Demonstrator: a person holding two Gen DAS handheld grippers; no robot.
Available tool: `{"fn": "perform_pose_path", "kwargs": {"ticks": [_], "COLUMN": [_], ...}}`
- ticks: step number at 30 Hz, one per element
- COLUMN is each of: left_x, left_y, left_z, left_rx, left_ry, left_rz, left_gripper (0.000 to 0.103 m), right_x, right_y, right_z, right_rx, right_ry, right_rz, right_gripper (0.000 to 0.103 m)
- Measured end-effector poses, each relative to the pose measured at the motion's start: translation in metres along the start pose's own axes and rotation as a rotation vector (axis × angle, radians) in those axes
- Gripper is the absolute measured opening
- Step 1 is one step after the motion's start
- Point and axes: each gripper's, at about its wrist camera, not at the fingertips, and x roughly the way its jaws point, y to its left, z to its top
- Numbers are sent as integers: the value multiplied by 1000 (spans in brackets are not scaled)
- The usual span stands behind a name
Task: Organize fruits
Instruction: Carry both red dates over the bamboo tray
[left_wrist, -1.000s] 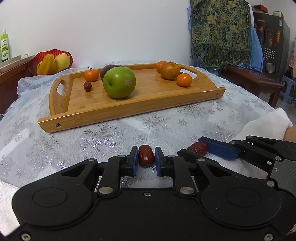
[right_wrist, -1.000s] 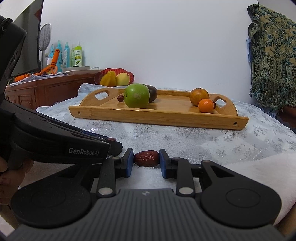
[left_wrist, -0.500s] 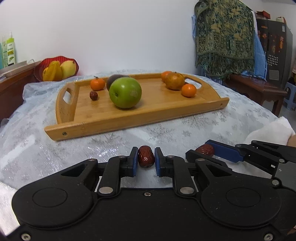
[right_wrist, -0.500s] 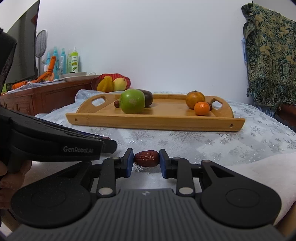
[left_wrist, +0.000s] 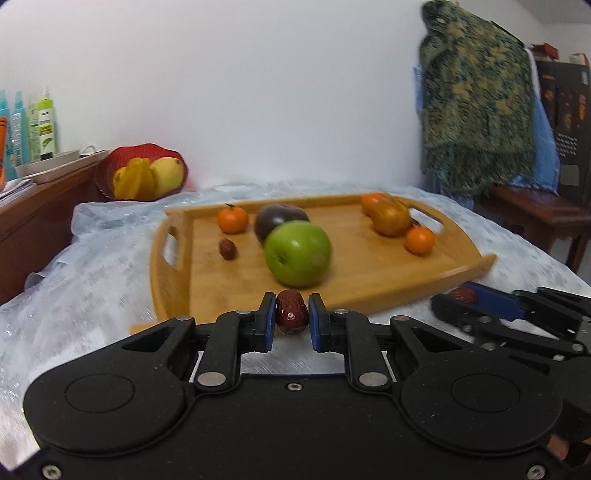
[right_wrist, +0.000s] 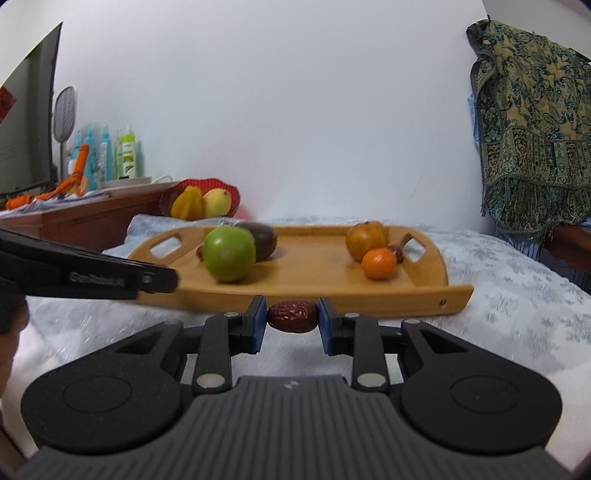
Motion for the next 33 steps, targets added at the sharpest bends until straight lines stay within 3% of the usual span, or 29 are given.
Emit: {"fn": "perform_pose_path", "kwargs": {"ticks": [9, 17, 23, 33], "left_x": [25, 53, 68, 95], "left_y": [19, 37, 36, 41], "left_z": [26, 36, 42, 50], "left_rx": [-22, -85, -74, -105], "left_ry": [-17, 45, 54, 100], "left_rz": [60, 77, 94, 101], "left_gripper": [17, 17, 17, 17], "right_x": [30, 54, 74, 104], "right_y": [-17, -33, -44, -41], "right_z": [22, 32, 39, 47], "right_rx": [18, 90, 152, 153], "right_ry": [-35, 8, 52, 119], "right_rz": [-23, -12, -30, -67], "right_gripper": [35, 35, 35, 35]}}
